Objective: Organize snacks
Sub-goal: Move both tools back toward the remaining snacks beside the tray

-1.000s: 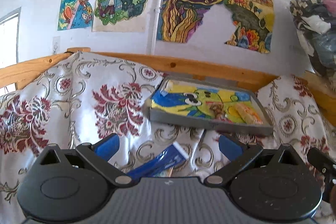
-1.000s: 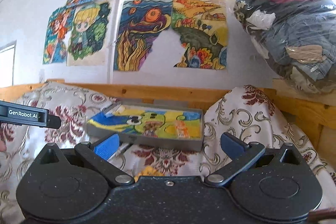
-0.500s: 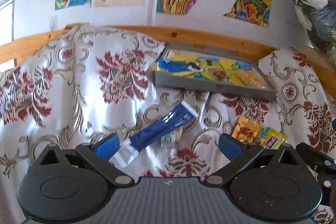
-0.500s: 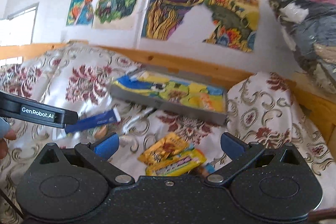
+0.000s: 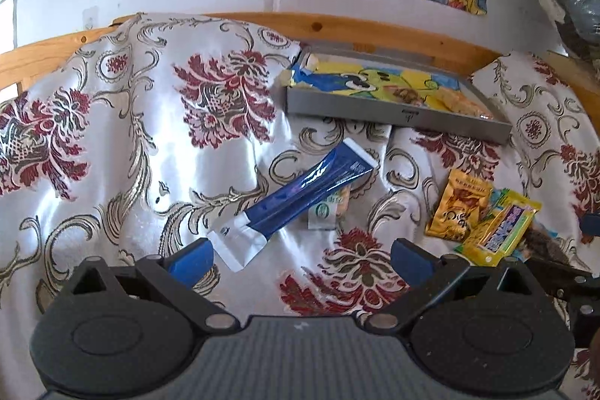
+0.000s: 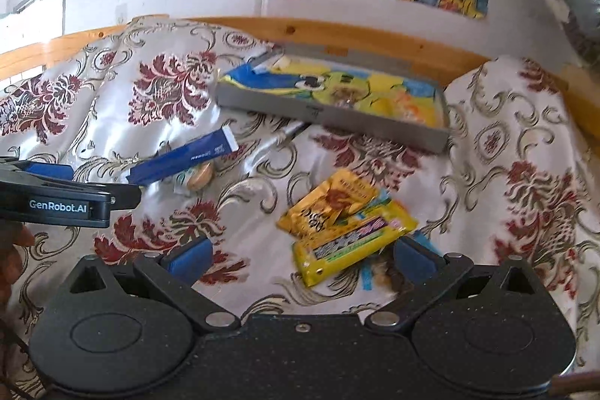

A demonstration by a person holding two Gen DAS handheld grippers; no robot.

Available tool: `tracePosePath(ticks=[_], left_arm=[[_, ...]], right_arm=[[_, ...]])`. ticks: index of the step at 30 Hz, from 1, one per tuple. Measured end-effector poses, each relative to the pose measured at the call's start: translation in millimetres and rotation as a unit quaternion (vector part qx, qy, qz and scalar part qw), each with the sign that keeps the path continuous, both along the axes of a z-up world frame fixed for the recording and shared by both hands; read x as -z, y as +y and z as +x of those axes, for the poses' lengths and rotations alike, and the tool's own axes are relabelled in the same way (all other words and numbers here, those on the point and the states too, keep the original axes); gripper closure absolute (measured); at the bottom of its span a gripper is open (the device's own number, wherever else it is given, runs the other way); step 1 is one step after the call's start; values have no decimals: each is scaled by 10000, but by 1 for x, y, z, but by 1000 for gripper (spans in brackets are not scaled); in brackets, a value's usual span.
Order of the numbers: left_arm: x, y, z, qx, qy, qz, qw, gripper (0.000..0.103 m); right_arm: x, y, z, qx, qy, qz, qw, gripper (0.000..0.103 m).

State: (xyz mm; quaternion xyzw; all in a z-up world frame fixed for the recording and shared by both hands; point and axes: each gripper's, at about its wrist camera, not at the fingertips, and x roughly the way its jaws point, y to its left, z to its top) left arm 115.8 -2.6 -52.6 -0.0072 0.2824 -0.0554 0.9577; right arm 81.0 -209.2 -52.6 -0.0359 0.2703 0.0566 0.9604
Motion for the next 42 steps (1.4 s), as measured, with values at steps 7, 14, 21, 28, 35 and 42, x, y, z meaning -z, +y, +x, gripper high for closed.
tracePosePath(ticks=[7,14,21,28,35,42], left_arm=[[2,-3,25,299,41,166,9994,1],[-1,-10,58,704,-228,326,9967,1],[9,-5,84,938,-266,471,9941,1],[21,16,98,855,23,63,9963,1],[29,31,104,846,366,-761,9928,5],[31,27,108,1169,749,-836,9868,34]], right_arm=[[12,-13,21,91,385,638,9972,1],[28,-33,48,375,688,1388,9872,1],[44,-39,69,491,896,2108,9722,7],[53,-46,80,818,896,2545,9594,12],[55,-42,83,941,897,2513,9591,25],[58,-45,82,1074,933,2613,9547,48]])
